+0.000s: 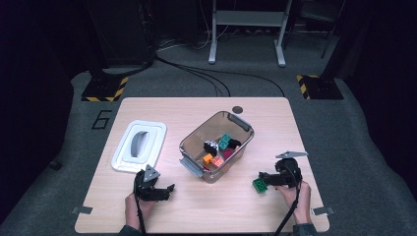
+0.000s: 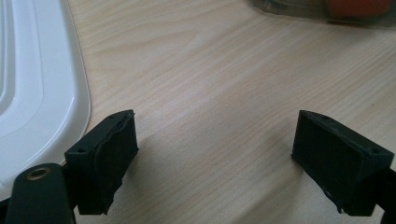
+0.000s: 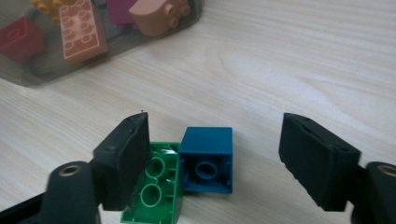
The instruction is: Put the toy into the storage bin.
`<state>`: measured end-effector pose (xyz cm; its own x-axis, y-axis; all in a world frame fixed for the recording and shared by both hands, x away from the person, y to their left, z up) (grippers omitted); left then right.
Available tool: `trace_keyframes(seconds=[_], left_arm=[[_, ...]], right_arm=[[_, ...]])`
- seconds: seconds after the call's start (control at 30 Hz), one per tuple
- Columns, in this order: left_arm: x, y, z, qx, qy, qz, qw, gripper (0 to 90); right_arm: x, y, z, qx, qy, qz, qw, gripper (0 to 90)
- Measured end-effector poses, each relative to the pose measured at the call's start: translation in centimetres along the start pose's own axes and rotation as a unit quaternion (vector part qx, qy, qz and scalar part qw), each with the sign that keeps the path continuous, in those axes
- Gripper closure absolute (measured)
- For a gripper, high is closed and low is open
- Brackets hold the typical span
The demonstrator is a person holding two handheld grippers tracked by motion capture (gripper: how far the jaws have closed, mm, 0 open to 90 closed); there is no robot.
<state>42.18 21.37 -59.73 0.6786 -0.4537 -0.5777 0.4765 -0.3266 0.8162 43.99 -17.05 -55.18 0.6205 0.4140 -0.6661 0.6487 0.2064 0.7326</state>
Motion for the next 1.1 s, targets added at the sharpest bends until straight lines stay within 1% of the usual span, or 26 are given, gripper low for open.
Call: trace_keyframes(seconds=[0.03, 0.07, 0.1, 0.13, 0.17, 0.23, 0.27, 0.37, 0.43, 0.47, 0.53, 0.63, 0.67, 0.7, 0.77, 0.83, 0.93, 0.97, 1.0, 1.07, 1.1], left_arm=[[0.0, 0.0, 0.0, 0.000, 0.000, 0.000, 1.0000, 13.6], [0.0, 0.0, 0.0, 0.000, 0.000, 0.000, 1.0000, 13.6], [0.0, 0.0, 0.0, 0.000, 0.000, 0.000, 1.0000, 13.6], [0.0, 0.0, 0.0, 0.000, 0.000, 0.000, 1.0000, 13.6], [0.0, 0.0, 0.0, 0.000, 0.000, 0.000, 1.0000, 13.6], [0.0, 0.0, 0.0, 0.000, 0.000, 0.000, 1.0000, 13.6], [0.0, 0.0, 0.0, 0.000, 0.000, 0.000, 1.0000, 13.6], [0.0, 0.0, 0.0, 0.000, 0.000, 0.000, 1.0000, 13.6], [0.0, 0.0, 0.0, 0.000, 0.000, 0.000, 1.0000, 13.6], [0.0, 0.0, 0.0, 0.000, 0.000, 0.000, 1.0000, 13.6], [0.0, 0.0, 0.0, 0.000, 0.000, 0.000, 1.0000, 13.6], [0.0, 0.0, 0.0, 0.000, 0.000, 0.000, 1.0000, 13.6], [0.0, 0.0, 0.0, 0.000, 0.000, 0.000, 1.0000, 13.6], [0.0, 0.0, 0.0, 0.000, 0.000, 0.000, 1.0000, 13.6], [0.0, 0.0, 0.0, 0.000, 0.000, 0.000, 1.0000, 13.6], [0.0, 0.0, 0.0, 0.000, 0.000, 0.000, 1.0000, 13.6], [0.0, 0.0, 0.0, 0.000, 0.000, 0.000, 1.0000, 13.6], [0.0, 0.0, 0.0, 0.000, 0.000, 0.000, 1.0000, 13.7], [0.0, 0.0, 0.0, 0.000, 0.000, 0.000, 1.0000, 13.7], [0.0, 0.0, 0.0, 0.000, 0.000, 0.000, 1.0000, 13.7], [0.0, 0.0, 0.0, 0.000, 0.000, 0.000, 1.0000, 13.7]], right_arm=[[0.1, -0.2, 0.0, 0.001, -0.002, -0.002, 1.0000, 31.4], [0.1, -0.2, 0.0, 0.001, -0.002, -0.002, 1.0000, 31.4], [0.3, -0.5, -0.1, 0.012, -0.005, -0.007, 0.9999, 38.4], [0.4, -0.6, 0.1, 0.002, -0.003, -0.008, 1.0000, 42.0], [0.4, -0.7, 0.0, 0.017, -0.006, -0.009, 0.9998, 45.2], [0.5, -0.9, 0.2, 0.008, -0.001, -0.009, 0.9999, 47.9], [0.5, -1.0, 0.1, 0.012, -0.002, -0.011, 0.9999, 49.8], [0.6, -1.0, -0.1, 0.013, 0.000, -0.009, 0.9999, 49.8], [0.8, -1.0, -0.2, 0.017, -0.001, -0.008, 0.9998, 52.6], [0.8, -1.0, -0.2, 0.017, -0.001, -0.008, 0.9998, 52.6], [0.9, -1.0, 0.0, 0.019, -0.007, -0.011, 0.9997, 57.0], [0.9, -1.1, 0.1, 0.018, -0.011, -0.013, 0.9997, 57.2], [0.8, -1.1, 0.3, 0.011, -0.013, -0.013, 0.9998, 57.3], [0.8, -1.2, 0.3, 0.018, -0.015, -0.015, 0.9996, 57.3], [0.7, -1.2, 0.3, 0.021, -0.018, -0.015, 0.9995, 57.0], [0.9, -1.4, 0.4, 0.022, -0.030, -0.023, 0.9990, 55.5], [1.1, -1.6, 0.5, 0.019, -0.031, -0.023, 0.9991, 57.0], [1.0, -1.7, 0.4, 0.023, -0.031, -0.020, 0.9991, 57.7], [1.1, -1.6, 0.5, 0.016, -0.029, -0.016, 0.9993, 57.9], [1.0, -1.5, 0.5, 0.018, -0.029, -0.018, 0.9992, 57.9], [1.0, -1.6, 0.5, 0.024, -0.030, -0.020, 0.9991, 57.5]])
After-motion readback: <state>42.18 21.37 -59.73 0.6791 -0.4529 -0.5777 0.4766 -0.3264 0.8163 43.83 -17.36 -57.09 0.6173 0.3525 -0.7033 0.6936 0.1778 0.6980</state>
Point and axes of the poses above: each handheld gripper's, and its own axes: x roughly forward along the jaws, y roughly out of its top, z roughly to its right, the point moved 10 cm from there along x, roughly forward along the jaws, and after that the axes turned 7 degrees about z, right-handed, at the moved point
